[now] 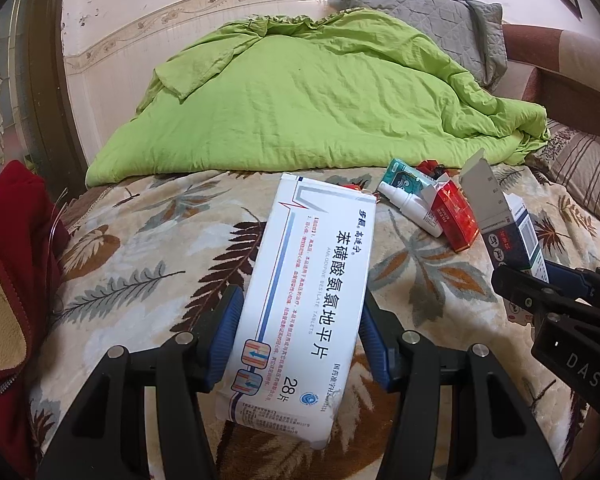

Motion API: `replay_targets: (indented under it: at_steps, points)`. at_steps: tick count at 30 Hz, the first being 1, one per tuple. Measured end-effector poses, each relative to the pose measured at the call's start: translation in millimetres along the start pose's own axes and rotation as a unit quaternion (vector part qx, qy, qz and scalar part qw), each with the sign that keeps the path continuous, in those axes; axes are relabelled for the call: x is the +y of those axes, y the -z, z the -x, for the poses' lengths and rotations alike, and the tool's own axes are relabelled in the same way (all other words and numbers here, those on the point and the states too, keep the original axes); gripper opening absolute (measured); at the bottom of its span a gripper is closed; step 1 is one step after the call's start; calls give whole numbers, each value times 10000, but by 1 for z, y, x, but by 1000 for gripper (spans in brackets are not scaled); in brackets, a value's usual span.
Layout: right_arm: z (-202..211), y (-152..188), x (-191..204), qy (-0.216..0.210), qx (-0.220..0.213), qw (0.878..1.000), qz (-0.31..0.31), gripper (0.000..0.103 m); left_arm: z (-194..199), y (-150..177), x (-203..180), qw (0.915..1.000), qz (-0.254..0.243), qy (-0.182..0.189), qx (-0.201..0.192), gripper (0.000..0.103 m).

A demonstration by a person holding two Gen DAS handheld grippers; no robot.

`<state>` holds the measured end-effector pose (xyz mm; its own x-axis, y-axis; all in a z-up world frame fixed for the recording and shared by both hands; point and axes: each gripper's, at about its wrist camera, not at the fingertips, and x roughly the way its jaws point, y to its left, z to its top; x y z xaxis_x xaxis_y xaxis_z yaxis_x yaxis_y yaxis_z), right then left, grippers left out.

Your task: Collect trash

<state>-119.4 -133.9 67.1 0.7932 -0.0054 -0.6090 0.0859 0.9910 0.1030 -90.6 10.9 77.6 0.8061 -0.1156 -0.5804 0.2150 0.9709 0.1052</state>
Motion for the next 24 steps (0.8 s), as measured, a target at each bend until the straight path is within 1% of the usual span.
replay_targets:
  at_steps: [24]
  points:
    - [4, 0, -1, -84, -1, 9999, -84, 42, 1, 1, -3, 10000, -4, 23, 10, 55]
